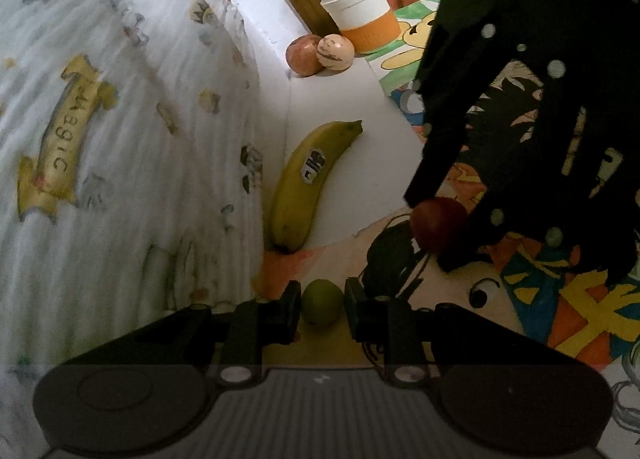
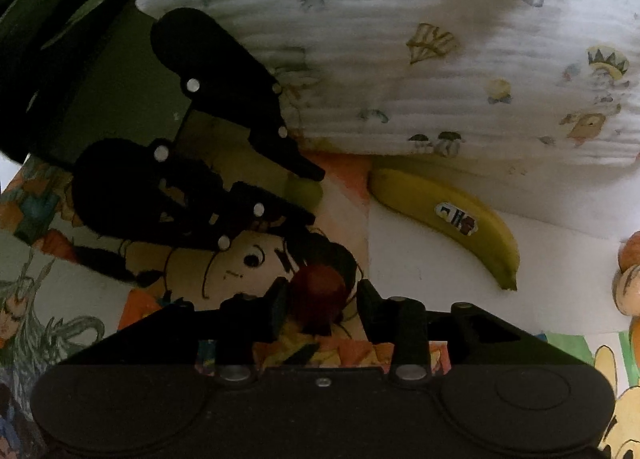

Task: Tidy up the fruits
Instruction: 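Lift both held fruits and carry them toward the tray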

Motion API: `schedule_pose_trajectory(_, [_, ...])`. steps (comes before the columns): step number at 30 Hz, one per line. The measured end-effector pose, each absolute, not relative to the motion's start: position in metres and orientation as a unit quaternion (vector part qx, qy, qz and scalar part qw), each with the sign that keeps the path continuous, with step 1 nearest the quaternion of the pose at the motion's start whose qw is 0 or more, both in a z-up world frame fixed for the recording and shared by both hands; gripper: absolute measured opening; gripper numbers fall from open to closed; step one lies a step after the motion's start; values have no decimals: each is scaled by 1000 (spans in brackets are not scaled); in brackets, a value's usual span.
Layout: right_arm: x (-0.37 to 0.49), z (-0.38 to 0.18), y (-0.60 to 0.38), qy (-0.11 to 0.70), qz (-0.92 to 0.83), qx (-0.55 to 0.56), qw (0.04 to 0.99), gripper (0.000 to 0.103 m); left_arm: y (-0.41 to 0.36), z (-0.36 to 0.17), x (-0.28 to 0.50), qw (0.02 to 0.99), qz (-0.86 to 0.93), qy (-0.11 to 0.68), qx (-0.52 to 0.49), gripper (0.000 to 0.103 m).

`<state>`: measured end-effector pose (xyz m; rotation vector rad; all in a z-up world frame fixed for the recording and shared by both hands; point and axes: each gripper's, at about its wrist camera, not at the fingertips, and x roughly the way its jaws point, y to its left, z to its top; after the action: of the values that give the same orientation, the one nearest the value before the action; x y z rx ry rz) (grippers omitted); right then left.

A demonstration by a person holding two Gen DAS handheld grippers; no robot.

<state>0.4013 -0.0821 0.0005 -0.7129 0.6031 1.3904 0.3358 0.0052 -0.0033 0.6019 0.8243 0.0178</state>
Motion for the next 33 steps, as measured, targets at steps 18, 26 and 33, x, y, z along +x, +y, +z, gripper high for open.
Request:
schedule_pose_trajectory(18, [378,35,-112,305,559,-260,726,32,8,13,317,901,-21,410,142,25])
schedule_pose_trajectory(26, [342,65,-160,307,510,-209,776,32,3,35,284,925,-73,372,15,25])
schedule_pose_trajectory(33, [310,85,-215,298,450,-154,827,32,-22,52,261,930,-107,346,-67,25])
